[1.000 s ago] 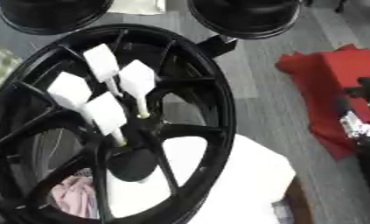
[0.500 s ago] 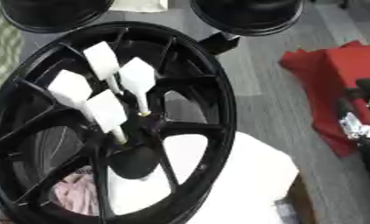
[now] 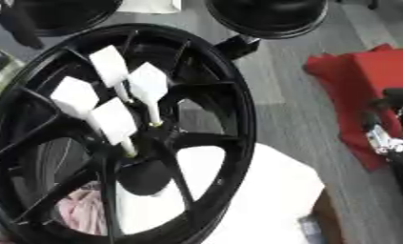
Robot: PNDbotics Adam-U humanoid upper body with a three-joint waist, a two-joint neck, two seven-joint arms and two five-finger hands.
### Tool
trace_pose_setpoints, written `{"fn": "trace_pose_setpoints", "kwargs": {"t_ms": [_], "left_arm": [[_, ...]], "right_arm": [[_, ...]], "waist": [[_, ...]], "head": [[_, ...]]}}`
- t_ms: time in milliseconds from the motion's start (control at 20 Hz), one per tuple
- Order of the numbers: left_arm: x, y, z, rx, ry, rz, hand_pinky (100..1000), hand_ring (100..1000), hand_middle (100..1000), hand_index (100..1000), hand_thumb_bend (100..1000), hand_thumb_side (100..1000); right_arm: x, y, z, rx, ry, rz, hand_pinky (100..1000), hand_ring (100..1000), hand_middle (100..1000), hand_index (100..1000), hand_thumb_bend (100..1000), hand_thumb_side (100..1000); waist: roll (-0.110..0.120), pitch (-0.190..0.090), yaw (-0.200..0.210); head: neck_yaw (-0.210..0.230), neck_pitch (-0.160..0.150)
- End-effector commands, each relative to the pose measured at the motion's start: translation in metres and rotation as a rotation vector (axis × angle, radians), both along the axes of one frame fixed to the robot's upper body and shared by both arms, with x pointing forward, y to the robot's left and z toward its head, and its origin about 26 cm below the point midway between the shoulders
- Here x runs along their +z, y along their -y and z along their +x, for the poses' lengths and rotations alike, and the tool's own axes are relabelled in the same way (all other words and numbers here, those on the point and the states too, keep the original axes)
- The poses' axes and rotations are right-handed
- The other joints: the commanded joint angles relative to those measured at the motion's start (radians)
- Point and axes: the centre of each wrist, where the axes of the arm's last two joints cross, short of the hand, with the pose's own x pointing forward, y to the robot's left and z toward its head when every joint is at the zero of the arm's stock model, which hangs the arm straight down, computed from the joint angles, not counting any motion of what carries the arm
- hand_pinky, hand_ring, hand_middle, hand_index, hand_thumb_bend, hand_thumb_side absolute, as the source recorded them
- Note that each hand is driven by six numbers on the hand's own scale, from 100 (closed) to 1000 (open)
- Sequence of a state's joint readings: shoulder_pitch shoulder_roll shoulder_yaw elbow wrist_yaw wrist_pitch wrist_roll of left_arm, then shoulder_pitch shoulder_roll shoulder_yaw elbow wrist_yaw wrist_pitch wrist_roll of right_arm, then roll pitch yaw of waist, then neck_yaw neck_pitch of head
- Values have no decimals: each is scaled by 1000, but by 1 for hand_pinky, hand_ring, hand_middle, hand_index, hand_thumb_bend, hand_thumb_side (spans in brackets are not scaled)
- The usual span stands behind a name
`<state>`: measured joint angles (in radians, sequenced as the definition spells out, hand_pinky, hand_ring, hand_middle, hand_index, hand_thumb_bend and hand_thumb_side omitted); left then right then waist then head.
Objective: Pull the pin out of the wheel hub.
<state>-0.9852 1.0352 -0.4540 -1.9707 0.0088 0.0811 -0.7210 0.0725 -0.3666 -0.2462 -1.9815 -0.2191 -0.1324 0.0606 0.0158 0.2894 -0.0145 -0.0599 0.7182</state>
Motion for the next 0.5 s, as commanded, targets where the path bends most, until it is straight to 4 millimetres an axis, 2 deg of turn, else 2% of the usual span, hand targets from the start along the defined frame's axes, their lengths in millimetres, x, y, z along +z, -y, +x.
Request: {"fn": "trace_pose_setpoints", "kwargs": {"t_ms": [50,150,250,400,500], "left_arm": [[4,6,4,7,-16,29,773,740,708,835,100,793],[3,8,8,11,-36,44,783,758,732,866,100,803],[2,9,10,18,-49,63,799,777,746,880,100,771],[0,11,14,28,-74,86,809,789,751,878,100,652],[0,12,16,30,-92,110,829,813,771,889,106,606]], "right_arm": [[9,2,-2,5,14,-44,948,702,506,680,372,115],[8,2,-2,6,13,-43,948,702,506,680,372,115],[8,2,-2,8,10,-42,948,702,506,680,371,116],[8,1,-1,10,8,-41,948,702,506,680,371,116],[8,1,-1,12,7,-40,948,702,506,680,370,116]], "waist": [[-3,-20,0],[-3,-19,-1],[-3,-18,-1],[-3,-18,-2],[-4,-19,-2]], "head": [[-2,-15],[-1,-19],[0,-21],[2,-22],[3,-23]]}}
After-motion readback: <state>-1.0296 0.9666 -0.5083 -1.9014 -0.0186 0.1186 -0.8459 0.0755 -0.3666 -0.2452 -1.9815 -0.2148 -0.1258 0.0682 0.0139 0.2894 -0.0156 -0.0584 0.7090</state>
